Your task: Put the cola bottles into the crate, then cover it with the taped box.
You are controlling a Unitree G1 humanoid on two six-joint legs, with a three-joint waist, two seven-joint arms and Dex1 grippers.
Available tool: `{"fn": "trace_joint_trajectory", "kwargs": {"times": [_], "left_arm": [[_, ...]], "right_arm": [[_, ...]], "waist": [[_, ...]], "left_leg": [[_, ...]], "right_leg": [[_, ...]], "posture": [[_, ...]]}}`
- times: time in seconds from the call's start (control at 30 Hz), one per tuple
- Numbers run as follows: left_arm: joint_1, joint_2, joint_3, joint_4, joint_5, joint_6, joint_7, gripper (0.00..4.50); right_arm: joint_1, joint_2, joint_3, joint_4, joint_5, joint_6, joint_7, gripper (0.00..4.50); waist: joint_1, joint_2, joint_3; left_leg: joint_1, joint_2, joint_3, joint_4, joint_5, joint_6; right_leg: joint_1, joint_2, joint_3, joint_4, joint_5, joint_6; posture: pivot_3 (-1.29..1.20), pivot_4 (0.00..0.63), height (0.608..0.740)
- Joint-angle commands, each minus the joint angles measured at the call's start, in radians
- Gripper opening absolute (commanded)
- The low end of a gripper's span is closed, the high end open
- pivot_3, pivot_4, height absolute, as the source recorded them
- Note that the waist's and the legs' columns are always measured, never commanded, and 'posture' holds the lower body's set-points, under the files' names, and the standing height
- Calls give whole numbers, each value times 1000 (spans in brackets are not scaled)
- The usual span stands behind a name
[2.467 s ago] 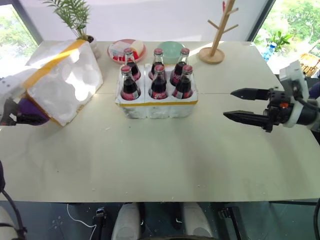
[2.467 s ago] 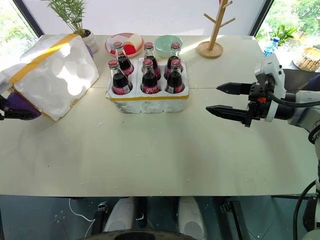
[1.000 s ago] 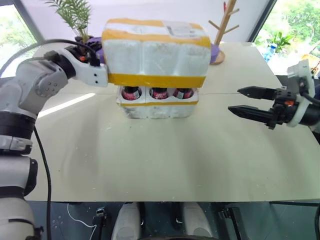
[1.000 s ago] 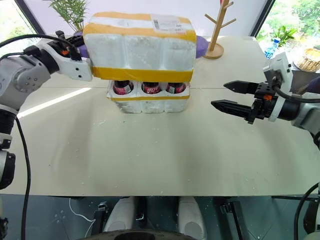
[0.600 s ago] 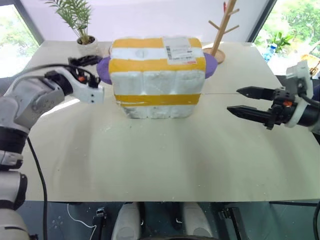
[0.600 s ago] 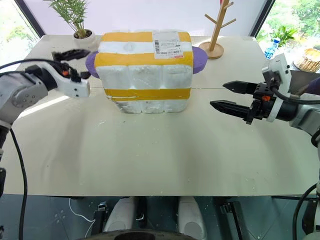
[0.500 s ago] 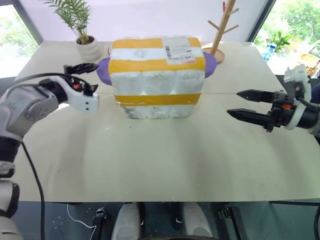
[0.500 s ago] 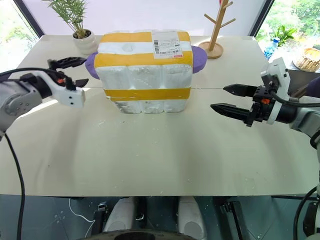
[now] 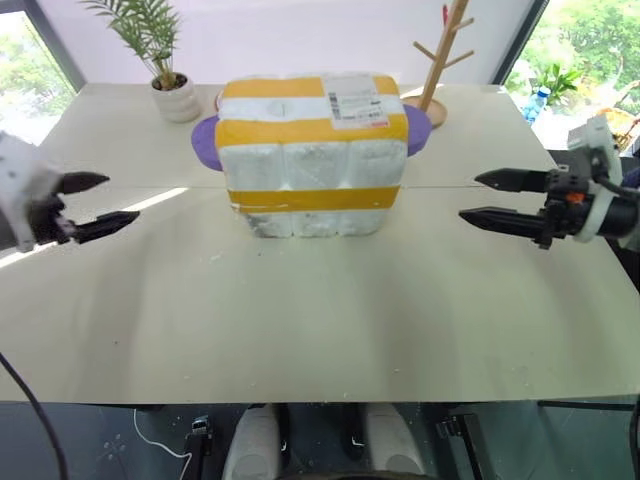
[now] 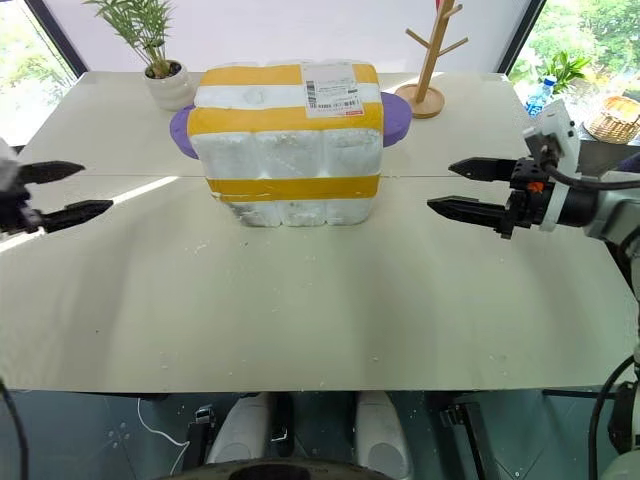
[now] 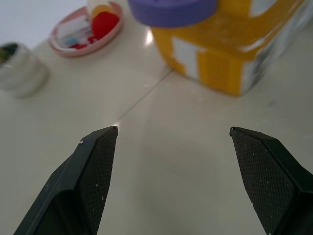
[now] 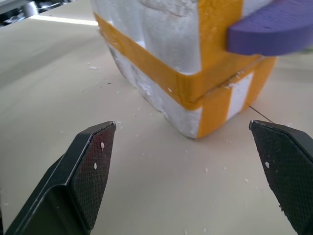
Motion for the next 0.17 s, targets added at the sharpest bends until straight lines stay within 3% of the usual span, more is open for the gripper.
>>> {"fn": "trace_joint_trajectory", "kwargs": {"times": [0.03, 0.17], "left_arm": [[-35, 96, 103, 15, -102, 167, -148, 3834], [-66, 110, 82, 16, -74, 174, -194, 3834]], "right_arm": [[-68, 6, 39, 14, -22, -35, 49, 4500], [-106, 27, 77, 20, -31, -46, 80, 4500]], "waist": [[-4, 0, 0], [-8, 1, 0]], "left_leg": [[0, 0, 0, 0, 0, 0], [1, -1, 0, -1, 0, 0]], "right_leg": [[0, 0, 0, 0, 0, 0], [1, 0, 0, -1, 0, 0]], "posture": [[0, 150, 740], [0, 150, 740]]}}
